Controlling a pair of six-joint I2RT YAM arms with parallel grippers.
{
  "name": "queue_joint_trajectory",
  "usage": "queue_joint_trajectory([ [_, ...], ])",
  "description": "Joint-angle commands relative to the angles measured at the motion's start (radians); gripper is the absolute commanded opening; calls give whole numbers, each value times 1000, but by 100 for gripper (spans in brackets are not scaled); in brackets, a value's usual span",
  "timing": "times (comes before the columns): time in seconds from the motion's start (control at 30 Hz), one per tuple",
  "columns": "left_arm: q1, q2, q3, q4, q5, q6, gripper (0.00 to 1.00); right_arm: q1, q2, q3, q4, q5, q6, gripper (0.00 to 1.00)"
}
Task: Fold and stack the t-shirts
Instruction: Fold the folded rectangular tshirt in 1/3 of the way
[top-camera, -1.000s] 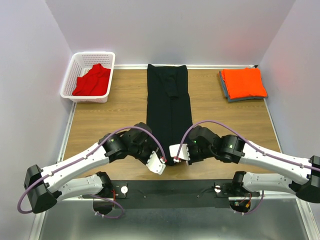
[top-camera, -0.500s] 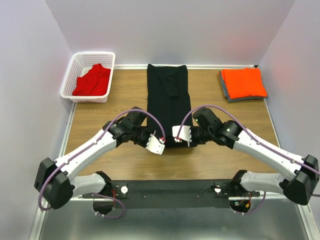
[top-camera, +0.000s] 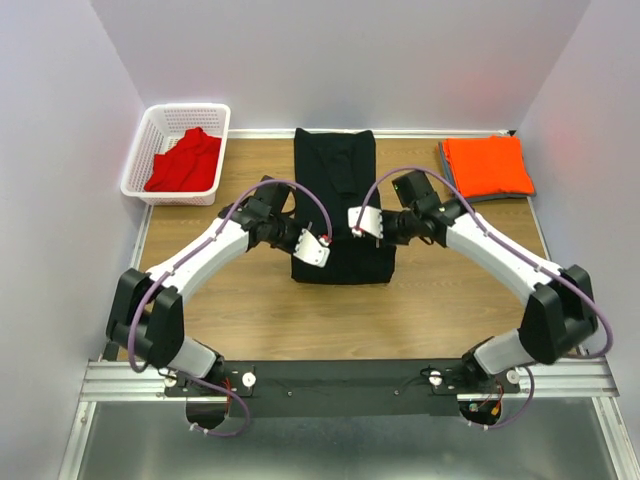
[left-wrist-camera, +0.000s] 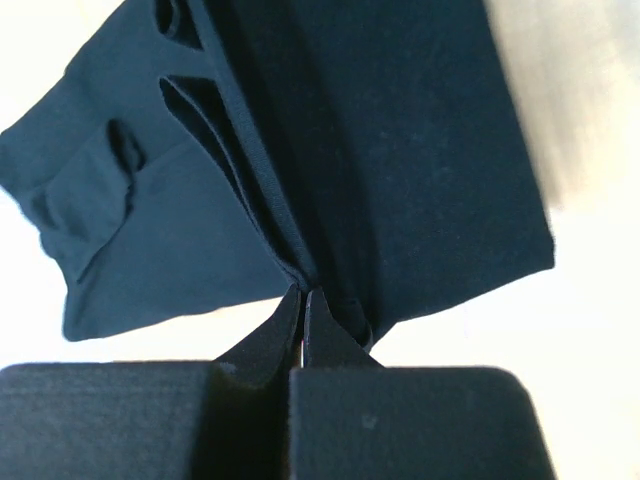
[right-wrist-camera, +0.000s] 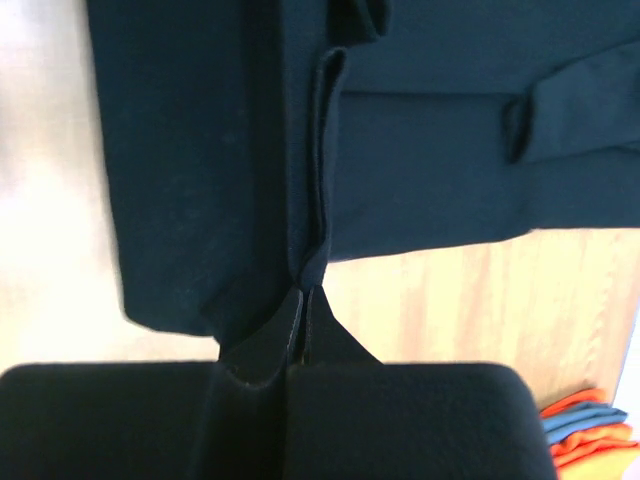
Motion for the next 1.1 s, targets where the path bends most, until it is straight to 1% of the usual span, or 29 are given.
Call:
queue_joint_trajectory([
  [0.0,48,78,77,14,10,77,0,-73,93,93,29,-64,-90,1],
  [0.23,112,250,228,16,7,119,0,-140,269,222,46,-98,-154,1],
  [0.27,117,267,263,11,10,122,0,-146,288,253,49,-100,-159,1],
  [0.5,149,397,384,13,10,143,0,-192,429,383,55,-112,-191,1],
  [0.7,175,483,456,16,3,156,0,-205,512,443,60,-120,-208,0],
  [0.87,178,520,469,46,-14,154,0,-212,580,497,78,-104,-199,1],
  [0.9,180,526,473,51,-17,148,5,-212,587,505,87,-98,-188,4],
  [0.93,181,528,473,72,-22,130,12,-212,595,512,104,-92,-177,17],
  [0.97,184,526,470,92,-31,111,26,-212,606,524,110,-86,-164,25],
  [1.03,195,516,476,128,-34,78,38,-212,609,567,115,-67,-115,36],
  [1.07,209,505,484,160,-31,33,48,-215,603,577,117,-64,-86,43],
])
